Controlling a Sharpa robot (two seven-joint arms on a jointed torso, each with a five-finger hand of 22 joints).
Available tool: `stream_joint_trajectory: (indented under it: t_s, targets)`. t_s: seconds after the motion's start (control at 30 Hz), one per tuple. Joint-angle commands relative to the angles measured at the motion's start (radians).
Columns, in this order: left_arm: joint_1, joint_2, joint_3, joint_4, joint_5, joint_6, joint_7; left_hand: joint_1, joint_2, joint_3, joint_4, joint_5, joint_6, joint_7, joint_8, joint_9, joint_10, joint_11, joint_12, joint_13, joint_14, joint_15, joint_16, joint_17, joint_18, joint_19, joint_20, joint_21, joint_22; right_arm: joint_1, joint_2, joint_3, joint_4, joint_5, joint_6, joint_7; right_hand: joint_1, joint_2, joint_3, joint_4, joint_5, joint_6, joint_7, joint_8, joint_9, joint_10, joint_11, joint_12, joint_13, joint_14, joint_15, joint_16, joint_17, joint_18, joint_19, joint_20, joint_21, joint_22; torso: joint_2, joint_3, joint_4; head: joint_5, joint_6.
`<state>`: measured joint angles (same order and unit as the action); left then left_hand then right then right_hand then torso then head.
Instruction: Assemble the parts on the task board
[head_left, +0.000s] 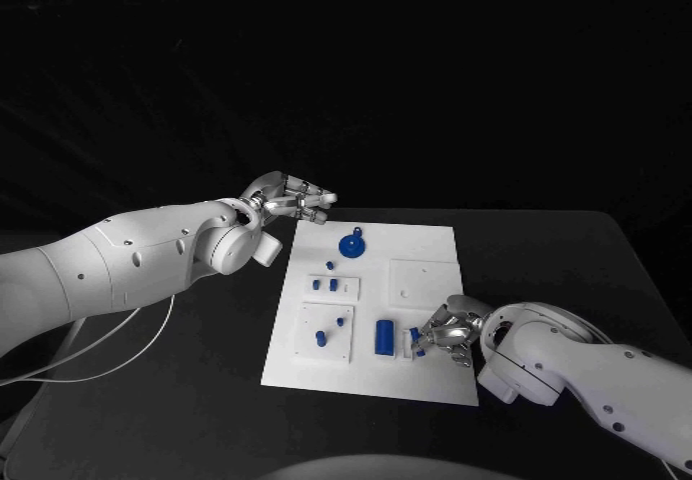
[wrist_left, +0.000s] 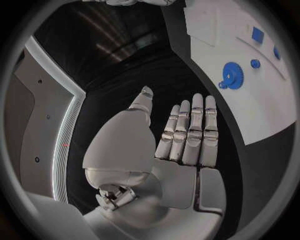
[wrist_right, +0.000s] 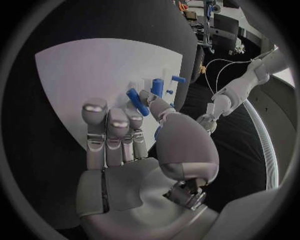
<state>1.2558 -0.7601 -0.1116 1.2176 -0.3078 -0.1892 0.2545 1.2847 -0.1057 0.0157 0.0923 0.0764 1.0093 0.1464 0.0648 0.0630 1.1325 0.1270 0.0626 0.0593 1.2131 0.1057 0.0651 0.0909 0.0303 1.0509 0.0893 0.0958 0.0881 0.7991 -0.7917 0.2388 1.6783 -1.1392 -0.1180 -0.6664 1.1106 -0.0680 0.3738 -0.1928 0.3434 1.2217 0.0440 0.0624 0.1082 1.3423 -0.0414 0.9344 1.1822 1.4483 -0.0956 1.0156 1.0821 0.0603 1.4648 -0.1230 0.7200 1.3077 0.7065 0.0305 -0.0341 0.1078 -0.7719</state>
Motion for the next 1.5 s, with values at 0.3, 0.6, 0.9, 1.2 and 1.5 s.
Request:
stream_joint_trajectory:
  t_s: [0.3,0.6,0.9,1.2,1.5]
  targets:
    - [0.0,0.003,0.001,0.002,-0.004,0.017,-0.002,0.006,-0.005,0.001,0.007,-0.003,-0.001,0.003,-0.002,0.0,-0.003,0.002,-0.003,0.001,-0.005,0.002,-0.002,0.001,0.004,-0.004,0.003,0.004,0.001,0.003,0.016,-0.001,0.001,-0.013,0.076,-0.03,0.036,-0.034,-0.086,0.155,-0.15,0.023,-0.009,0.001,-0.012,0.003,-0.007,-0.006,-0.008,0.007,-0.005,-0.006,0.0,-0.003,0.049,0.0,-0.018,0.079,0.0,0.0006,-0.0007,0.005,-0.004]
    - [0.0,0.005,0.001,0.001,-0.005,0.019,-0.005,0.007,-0.007,0.001,0.01,-0.003,-0.001,0.003,-0.002,0.0,-0.006,0.003,-0.003,0.001,-0.006,0.003,-0.002,0.001,0.005,-0.004,0.004,0.003,0.001,0.004,0.023,-0.002,-0.002,-0.025,0.082,-0.037,0.043,-0.046,-0.092,0.182,-0.151,0.026,-0.009,0.001,-0.014,0.004,-0.007,-0.007,-0.01,0.007,-0.006,-0.006,0.001,-0.003,0.05,0.0,-0.023,0.08,0.0,0.001,-0.0023,0.012,-0.004]
    - [0.0,0.007,0.001,0.0,-0.005,0.019,-0.008,0.006,-0.005,0.002,0.014,-0.002,-0.002,0.003,-0.002,0.0,-0.008,0.004,-0.003,0.001,-0.007,0.003,-0.002,0.002,0.005,-0.005,0.004,0.003,0.001,0.004,0.03,-0.002,-0.011,-0.038,0.063,-0.04,0.023,-0.047,-0.099,0.242,-0.192,0.027,-0.009,0.001,-0.014,0.007,-0.007,-0.005,-0.009,0.007,-0.006,-0.004,0.002,-0.004,0.051,0.0,-0.021,0.081,0.001,0.0012,-0.0011,0.011,-0.002]
    - [0.0,0.008,0.0,-0.002,-0.005,0.017,-0.009,0.006,-0.005,0.002,0.014,-0.002,-0.002,0.003,-0.002,0.0,-0.008,0.004,-0.003,0.001,-0.007,0.003,-0.002,0.002,0.005,-0.005,0.004,0.003,0.001,0.004,0.033,-0.002,-0.007,-0.037,0.058,-0.024,-0.032,-0.109,-0.1,0.399,-0.285,0.027,-0.006,0.002,-0.003,0.009,-0.004,-0.008,-0.014,0.008,-0.004,-0.003,0.003,-0.002,0.051,0.002,-0.02,0.081,0.0,0.001,-0.0013,0.013,0.0]
    - [0.0,0.006,0.0,-0.002,-0.006,0.016,-0.01,0.008,-0.005,0.004,0.014,-0.001,-0.002,0.003,-0.002,0.0,-0.01,0.004,-0.003,0.001,-0.008,0.004,-0.002,0.002,0.005,-0.005,0.005,0.003,0.001,0.004,0.023,-0.002,0.007,-0.03,0.078,-0.004,-0.014,-0.117,-0.112,0.405,-0.287,0.03,-0.006,0.002,0.001,0.011,-0.004,-0.008,-0.014,0.007,-0.004,-0.005,0.003,-0.003,0.051,0.001,-0.019,0.081,0.001,0.0007,-0.0008,0.015,-0.001]
